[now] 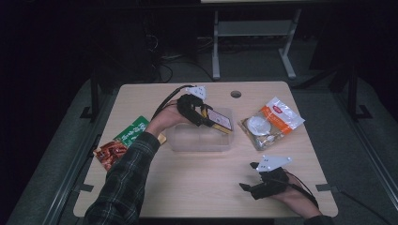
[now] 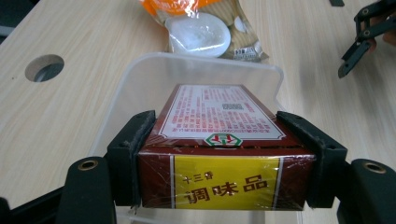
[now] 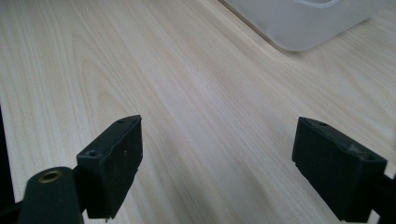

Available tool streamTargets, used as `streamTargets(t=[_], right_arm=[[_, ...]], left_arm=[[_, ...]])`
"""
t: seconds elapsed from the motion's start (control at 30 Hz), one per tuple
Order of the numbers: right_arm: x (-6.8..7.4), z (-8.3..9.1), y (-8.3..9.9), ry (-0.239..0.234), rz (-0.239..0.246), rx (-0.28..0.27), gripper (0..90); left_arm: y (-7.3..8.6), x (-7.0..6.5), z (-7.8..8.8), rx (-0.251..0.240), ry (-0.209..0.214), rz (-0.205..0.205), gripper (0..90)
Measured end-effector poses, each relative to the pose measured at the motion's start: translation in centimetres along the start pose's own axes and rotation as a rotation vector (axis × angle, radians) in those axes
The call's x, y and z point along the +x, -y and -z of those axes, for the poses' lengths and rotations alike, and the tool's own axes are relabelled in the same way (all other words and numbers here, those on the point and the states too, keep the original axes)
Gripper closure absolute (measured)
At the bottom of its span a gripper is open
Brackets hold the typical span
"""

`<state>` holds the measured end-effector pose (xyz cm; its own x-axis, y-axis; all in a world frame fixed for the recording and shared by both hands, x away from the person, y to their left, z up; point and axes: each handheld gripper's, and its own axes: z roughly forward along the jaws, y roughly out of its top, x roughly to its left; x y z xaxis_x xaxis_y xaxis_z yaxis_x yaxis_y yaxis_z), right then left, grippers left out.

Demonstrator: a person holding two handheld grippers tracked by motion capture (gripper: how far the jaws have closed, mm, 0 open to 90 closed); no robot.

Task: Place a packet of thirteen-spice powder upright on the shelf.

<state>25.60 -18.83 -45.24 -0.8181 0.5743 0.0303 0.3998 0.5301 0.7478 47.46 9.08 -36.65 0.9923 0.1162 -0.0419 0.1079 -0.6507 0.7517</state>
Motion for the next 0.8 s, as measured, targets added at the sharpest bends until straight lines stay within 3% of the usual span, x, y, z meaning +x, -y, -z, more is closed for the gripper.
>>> streamTargets(t=[0.33, 0.8], right_arm=[[0.1, 0.0, 0.0, -0.006, 0.001, 0.001, 15.8], [0.1, -0.1, 0.0, -0.012, 0.008, -0.003, 15.8]], left_arm=[[-1.5, 0.0, -0.3, -0.023, 0.004, -0.019, 31.1], [-2.7, 0.0, -2.2, -0.052, 0.029, -0.023, 31.2]])
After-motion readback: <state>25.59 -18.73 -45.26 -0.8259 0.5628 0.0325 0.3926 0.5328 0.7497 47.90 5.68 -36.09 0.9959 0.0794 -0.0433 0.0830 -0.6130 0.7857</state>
